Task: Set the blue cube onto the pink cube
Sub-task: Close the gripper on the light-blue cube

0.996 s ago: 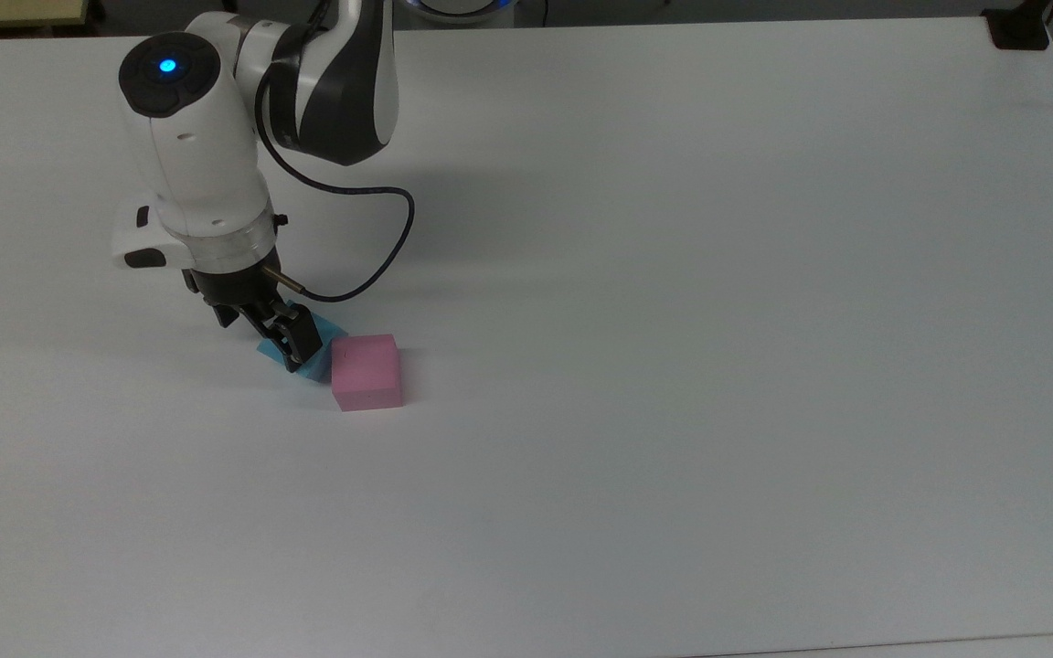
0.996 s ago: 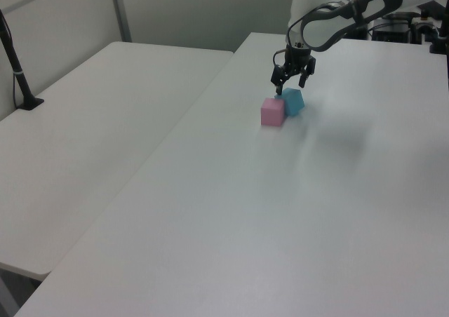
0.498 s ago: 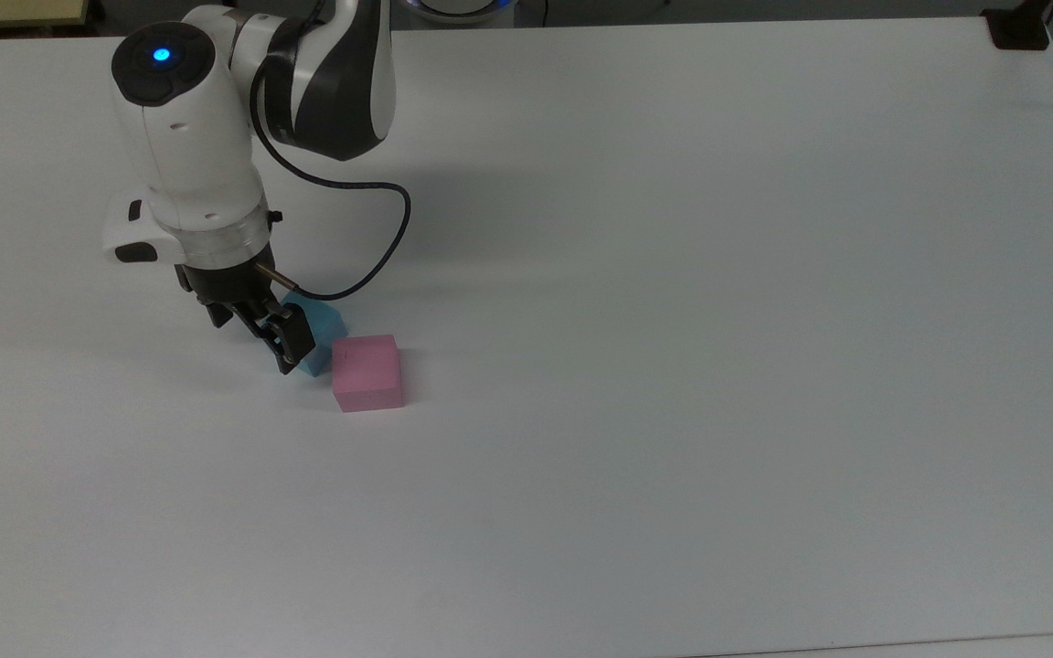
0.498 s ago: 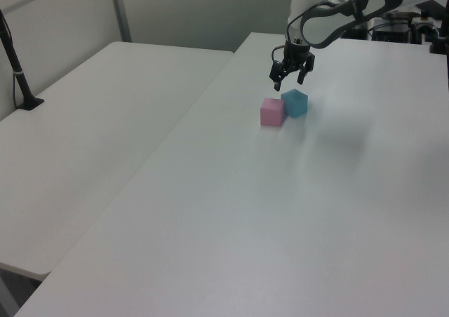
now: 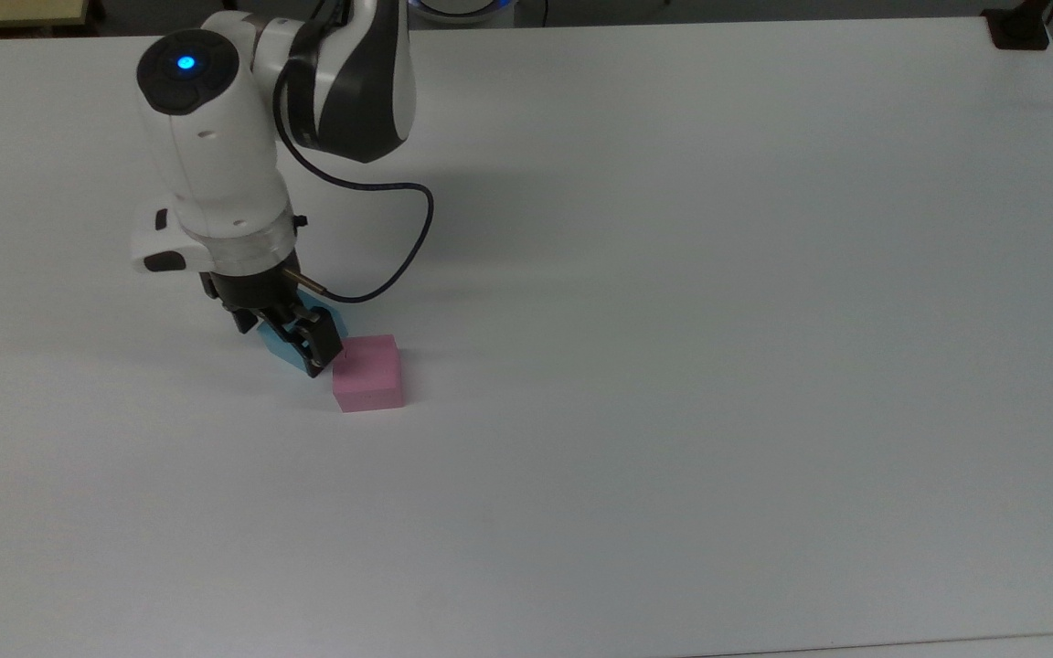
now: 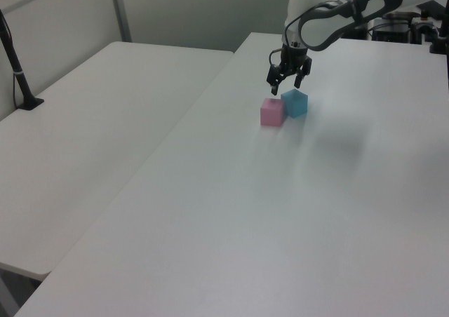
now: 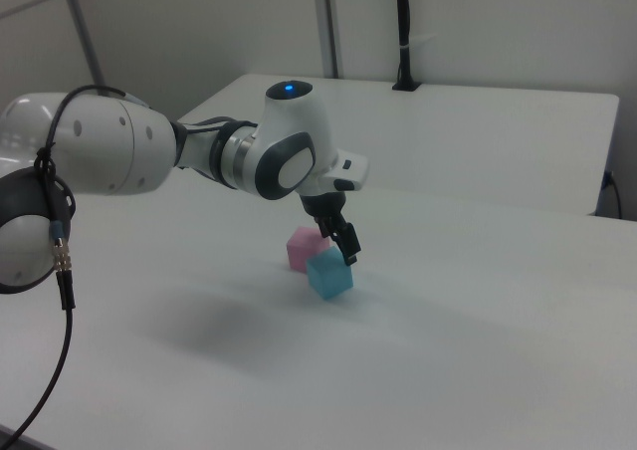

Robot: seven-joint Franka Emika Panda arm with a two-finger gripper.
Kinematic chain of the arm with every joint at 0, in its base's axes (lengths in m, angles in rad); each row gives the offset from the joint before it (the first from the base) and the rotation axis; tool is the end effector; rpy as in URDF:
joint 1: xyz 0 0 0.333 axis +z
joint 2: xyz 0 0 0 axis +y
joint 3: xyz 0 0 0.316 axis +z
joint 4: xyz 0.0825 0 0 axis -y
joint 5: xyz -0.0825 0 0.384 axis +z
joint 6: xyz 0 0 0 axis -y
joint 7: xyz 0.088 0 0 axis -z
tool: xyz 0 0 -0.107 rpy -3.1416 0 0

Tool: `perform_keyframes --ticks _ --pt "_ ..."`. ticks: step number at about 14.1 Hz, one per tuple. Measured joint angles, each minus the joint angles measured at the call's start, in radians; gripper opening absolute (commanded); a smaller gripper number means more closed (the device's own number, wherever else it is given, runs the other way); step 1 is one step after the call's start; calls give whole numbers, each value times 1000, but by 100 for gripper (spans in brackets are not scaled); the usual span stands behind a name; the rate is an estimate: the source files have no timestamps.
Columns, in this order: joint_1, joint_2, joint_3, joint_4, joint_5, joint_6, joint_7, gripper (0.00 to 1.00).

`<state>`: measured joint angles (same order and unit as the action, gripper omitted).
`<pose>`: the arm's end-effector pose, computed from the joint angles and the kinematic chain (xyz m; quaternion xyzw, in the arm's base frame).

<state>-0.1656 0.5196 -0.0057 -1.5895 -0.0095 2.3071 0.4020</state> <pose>0.6975 -0.1203 0.3527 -0.9554 0.2781 -0.0988 0.0062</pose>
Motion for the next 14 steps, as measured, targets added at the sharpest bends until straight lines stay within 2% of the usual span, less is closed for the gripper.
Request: perform_keyframes --ticks 14 --pt "-28 -3 6 2 0 -25 -9 100"
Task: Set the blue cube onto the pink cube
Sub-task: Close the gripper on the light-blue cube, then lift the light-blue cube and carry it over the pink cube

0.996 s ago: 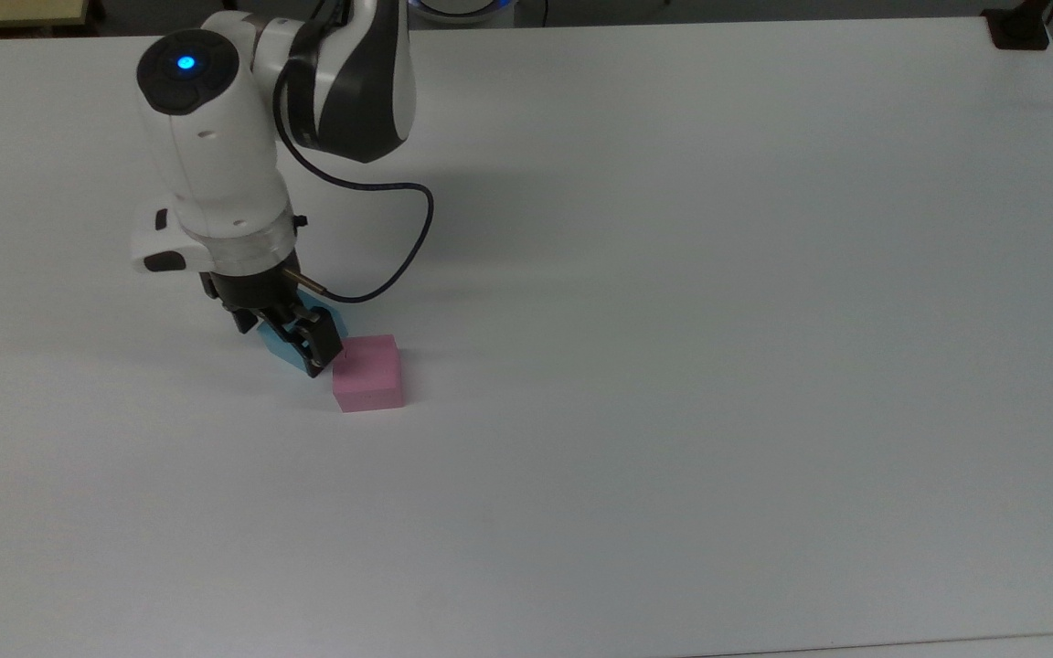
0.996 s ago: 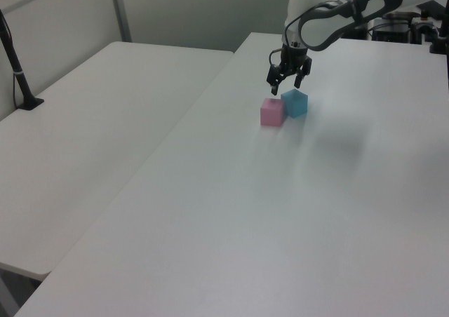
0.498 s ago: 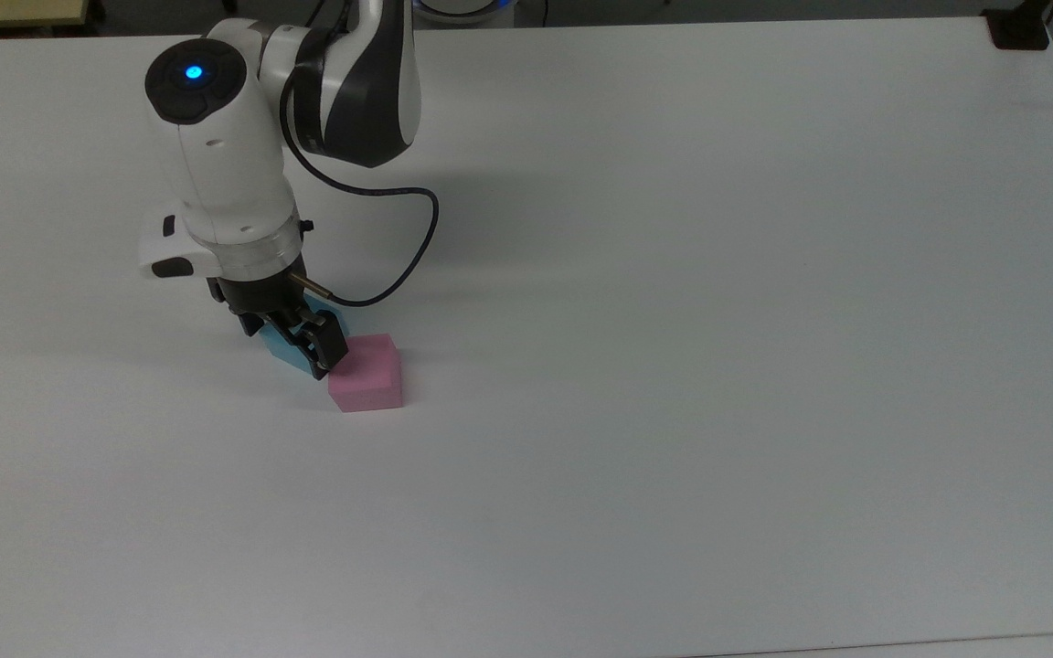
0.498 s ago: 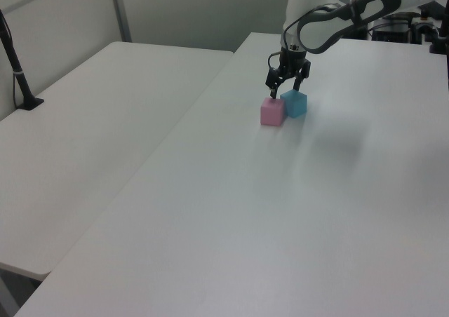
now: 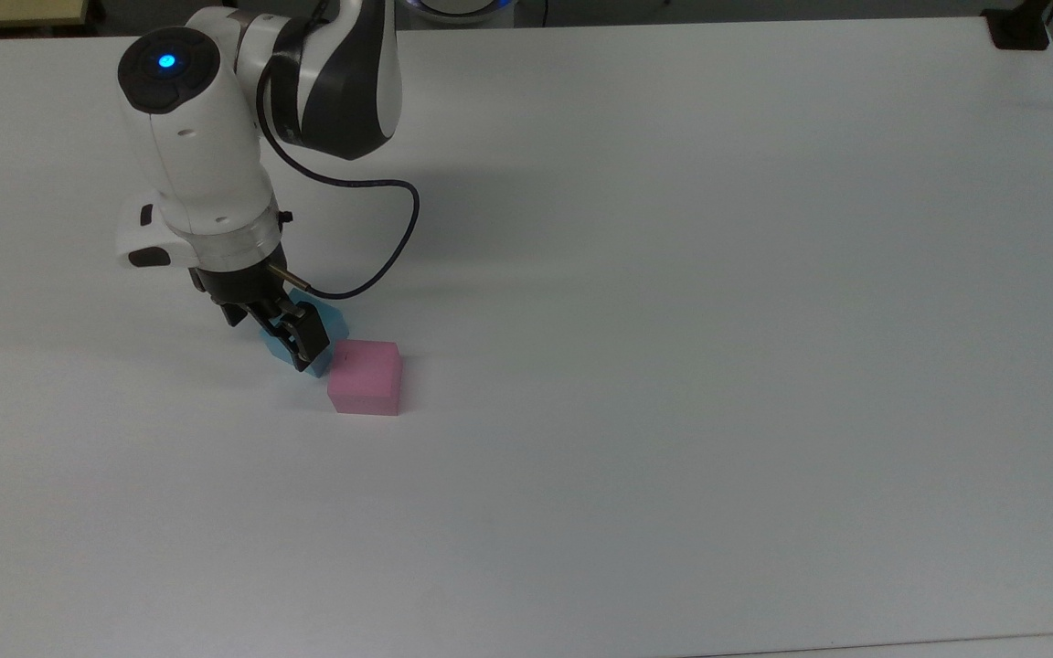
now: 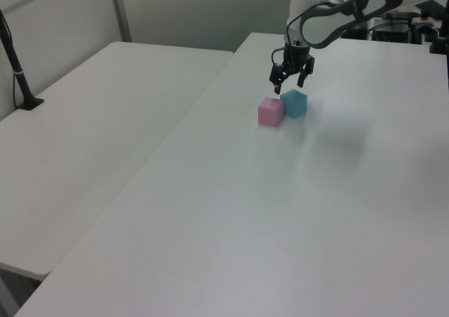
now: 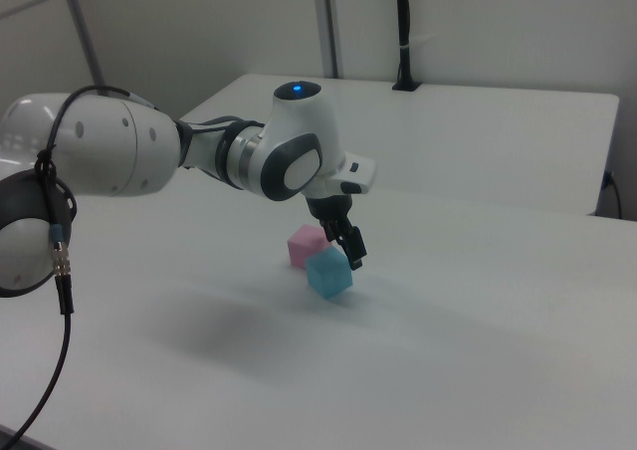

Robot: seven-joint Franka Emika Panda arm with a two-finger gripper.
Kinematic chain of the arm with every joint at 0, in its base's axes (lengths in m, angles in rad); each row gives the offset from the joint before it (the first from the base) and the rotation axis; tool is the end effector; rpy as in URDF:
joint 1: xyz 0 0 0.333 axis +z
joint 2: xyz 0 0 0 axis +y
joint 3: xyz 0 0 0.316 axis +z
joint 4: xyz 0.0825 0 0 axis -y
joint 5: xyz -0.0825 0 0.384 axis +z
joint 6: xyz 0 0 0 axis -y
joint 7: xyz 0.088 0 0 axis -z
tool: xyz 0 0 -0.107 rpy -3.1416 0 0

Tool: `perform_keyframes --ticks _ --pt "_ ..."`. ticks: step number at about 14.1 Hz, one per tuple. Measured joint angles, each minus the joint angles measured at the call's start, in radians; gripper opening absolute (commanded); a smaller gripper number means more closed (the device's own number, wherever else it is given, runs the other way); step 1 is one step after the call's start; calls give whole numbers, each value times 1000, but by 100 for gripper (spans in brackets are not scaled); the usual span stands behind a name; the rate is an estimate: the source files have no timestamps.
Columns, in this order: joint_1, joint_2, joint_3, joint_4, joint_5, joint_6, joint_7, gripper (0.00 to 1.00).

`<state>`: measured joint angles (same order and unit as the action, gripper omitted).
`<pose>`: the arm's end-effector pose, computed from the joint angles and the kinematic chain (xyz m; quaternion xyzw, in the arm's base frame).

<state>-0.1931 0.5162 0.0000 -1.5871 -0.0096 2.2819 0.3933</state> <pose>0.6929 -0.1357 0.3536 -0.9543 0.2852 -0.0891 0.0050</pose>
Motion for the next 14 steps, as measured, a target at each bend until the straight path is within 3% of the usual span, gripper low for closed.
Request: perform_keyframes --ticks 4,5,8,10,14 --pt "2 4 5 -6 0 -1 -15 100" --pt "2 5 8 -10 0 -1 -16 94" --pt "3 8 13 -23 0 -2 -32 54" --pt "1 9 12 -35 -1 -7 -122 34" --pt "-43 -6 -2 17 -1 -93 -324 34"
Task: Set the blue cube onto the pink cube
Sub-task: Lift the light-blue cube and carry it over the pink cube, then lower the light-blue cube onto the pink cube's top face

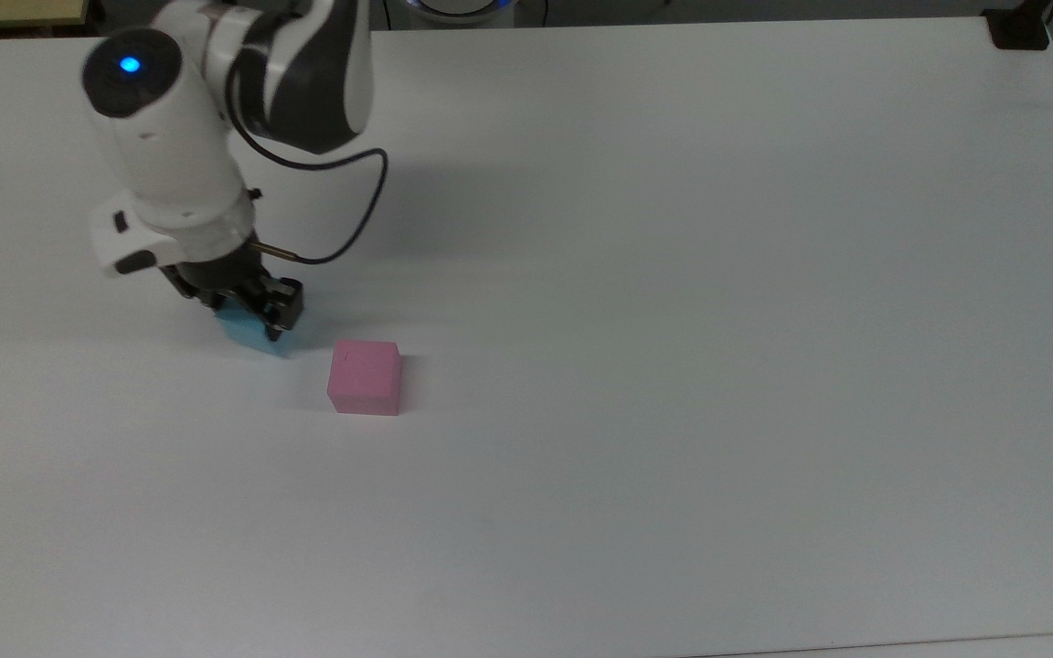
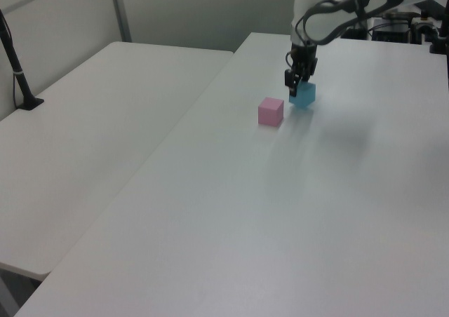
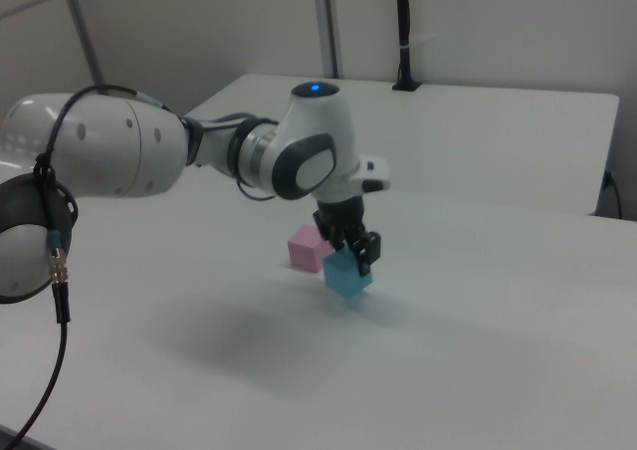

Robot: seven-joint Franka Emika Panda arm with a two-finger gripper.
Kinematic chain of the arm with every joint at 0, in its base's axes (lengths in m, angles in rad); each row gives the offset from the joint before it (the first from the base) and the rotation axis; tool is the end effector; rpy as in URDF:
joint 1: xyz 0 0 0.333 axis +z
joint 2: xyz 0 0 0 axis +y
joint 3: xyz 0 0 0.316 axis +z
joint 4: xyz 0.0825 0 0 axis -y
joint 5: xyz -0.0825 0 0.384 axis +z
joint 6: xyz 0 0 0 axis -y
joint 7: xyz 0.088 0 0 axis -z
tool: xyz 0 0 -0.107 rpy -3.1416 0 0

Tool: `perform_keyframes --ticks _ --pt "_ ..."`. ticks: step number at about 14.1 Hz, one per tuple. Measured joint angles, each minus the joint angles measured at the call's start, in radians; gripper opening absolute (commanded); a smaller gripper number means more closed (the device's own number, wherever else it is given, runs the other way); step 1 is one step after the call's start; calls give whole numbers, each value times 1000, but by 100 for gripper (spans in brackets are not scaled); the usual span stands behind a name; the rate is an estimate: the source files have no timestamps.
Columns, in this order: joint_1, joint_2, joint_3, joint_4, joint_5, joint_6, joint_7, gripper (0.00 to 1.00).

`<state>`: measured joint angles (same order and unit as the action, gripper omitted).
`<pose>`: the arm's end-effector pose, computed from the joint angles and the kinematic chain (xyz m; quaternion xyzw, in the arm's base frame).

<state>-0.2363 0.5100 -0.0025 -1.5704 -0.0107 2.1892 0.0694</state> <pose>0.6809 -0.1659 0.3564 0.9871 -0.1502 0.0537 0.0097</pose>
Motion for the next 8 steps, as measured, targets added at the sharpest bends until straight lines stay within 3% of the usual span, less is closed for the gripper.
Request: perform_keyframes --ticks 4,8 --pt "11 -21 19 96 1 -39 -65 34" --pt "157 -19 31 102 9 -36 -138 34"
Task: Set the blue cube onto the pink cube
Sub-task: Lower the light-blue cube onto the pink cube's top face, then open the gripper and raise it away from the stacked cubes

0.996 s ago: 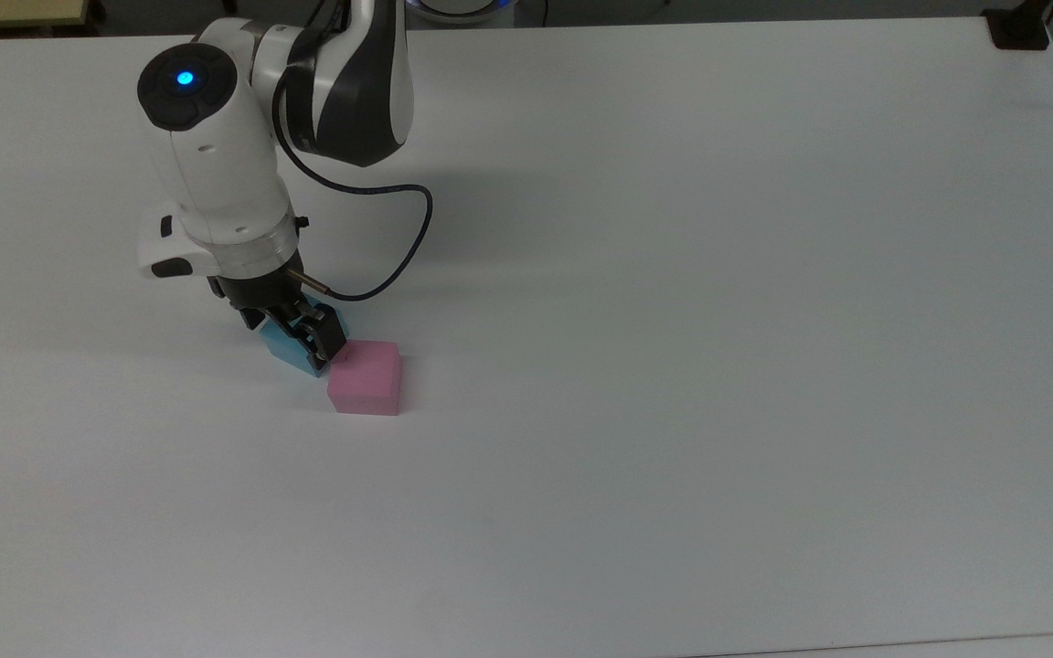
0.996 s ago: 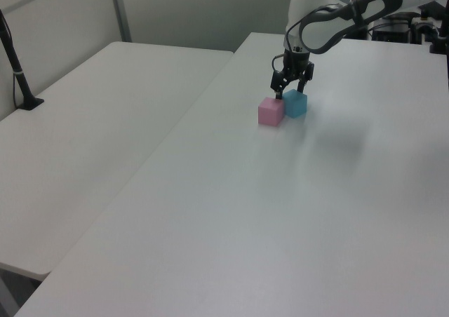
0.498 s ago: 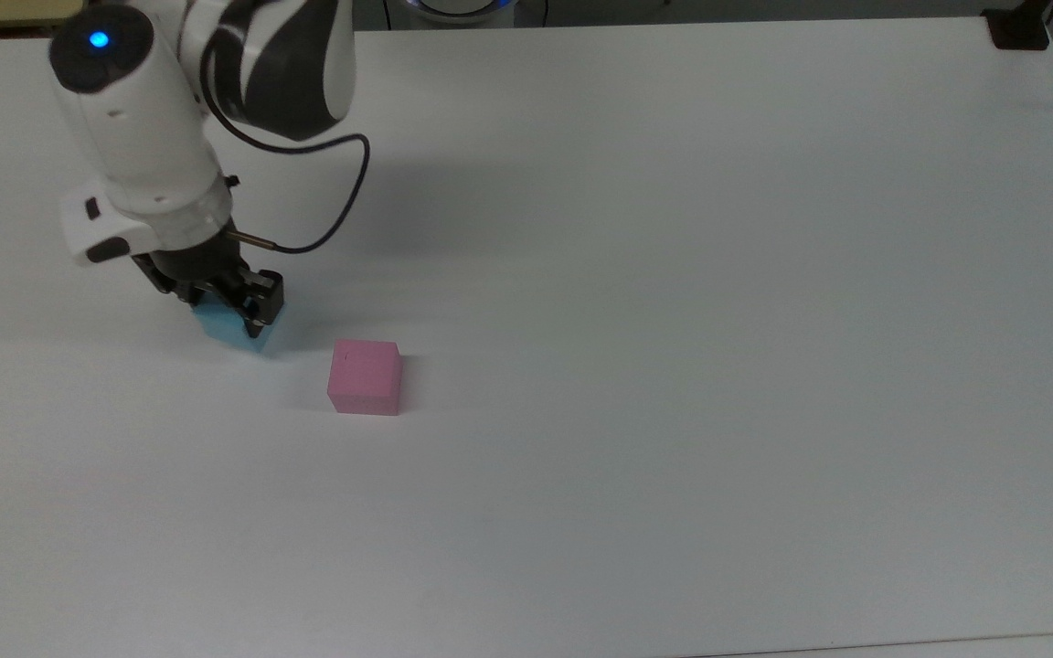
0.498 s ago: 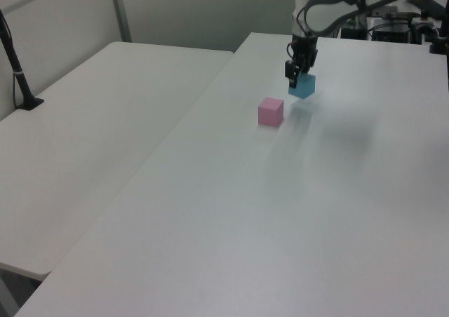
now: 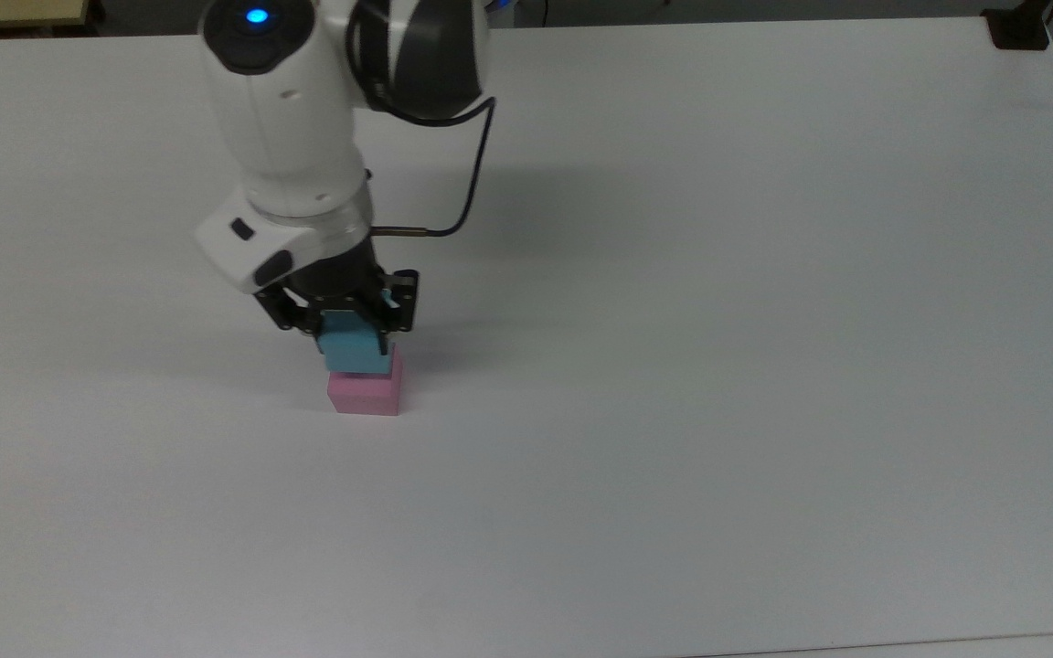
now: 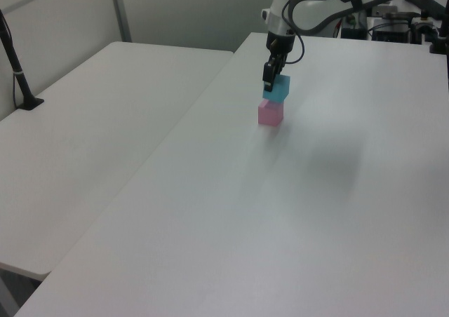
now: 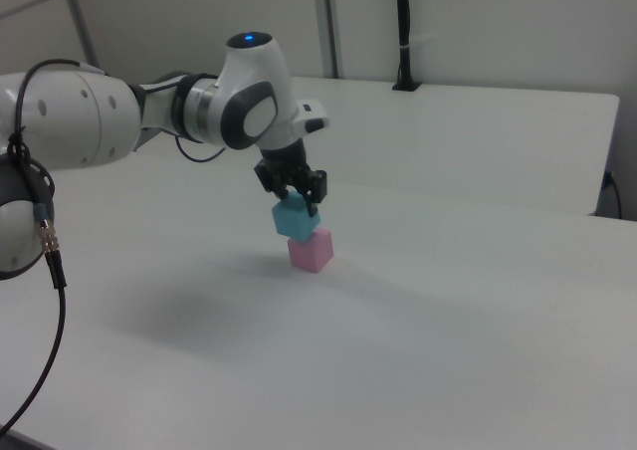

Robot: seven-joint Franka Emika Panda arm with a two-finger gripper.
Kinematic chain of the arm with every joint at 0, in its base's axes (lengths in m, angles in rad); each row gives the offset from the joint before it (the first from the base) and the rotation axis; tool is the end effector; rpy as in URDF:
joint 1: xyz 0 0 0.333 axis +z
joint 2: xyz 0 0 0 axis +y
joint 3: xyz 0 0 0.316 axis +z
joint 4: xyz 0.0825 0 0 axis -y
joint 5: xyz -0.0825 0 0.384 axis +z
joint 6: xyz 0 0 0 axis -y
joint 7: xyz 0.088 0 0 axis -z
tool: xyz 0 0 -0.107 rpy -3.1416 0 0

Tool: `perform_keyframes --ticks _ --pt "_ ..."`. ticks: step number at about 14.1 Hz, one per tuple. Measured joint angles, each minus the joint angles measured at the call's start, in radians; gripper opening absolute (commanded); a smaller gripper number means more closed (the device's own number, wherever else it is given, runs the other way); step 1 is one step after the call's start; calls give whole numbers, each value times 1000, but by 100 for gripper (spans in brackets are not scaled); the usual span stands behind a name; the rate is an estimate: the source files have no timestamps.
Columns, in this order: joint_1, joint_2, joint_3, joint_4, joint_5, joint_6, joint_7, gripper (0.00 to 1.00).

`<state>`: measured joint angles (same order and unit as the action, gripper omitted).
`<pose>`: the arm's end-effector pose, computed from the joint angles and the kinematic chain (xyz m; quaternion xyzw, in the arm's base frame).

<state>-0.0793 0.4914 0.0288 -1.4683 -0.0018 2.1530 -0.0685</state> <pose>0.7143 -0.0397 0.4154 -0.9953 -0.0070 -0.0968 0.0000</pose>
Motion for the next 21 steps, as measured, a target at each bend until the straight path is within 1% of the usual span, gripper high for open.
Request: perform_keyframes --ticks 3,6,9,10,11,12,13,18,21 --pt "6 3 3 0 25 18 -6 34" --pt "-6 11 2 0 25 19 -10 35" --pt "-12 22 2 0 25 23 -24 38" --pt "-12 26 2 0 25 34 -25 43" --pt "-12 32 2 0 25 54 -26 62" --pt "-12 38 1 0 25 70 -26 96" --pt "-12 44 -1 0 25 80 -26 100" --pt "-20 41 -3 9 24 88 -38 100" --pt "-2 1 4 20 25 80 -17 100"
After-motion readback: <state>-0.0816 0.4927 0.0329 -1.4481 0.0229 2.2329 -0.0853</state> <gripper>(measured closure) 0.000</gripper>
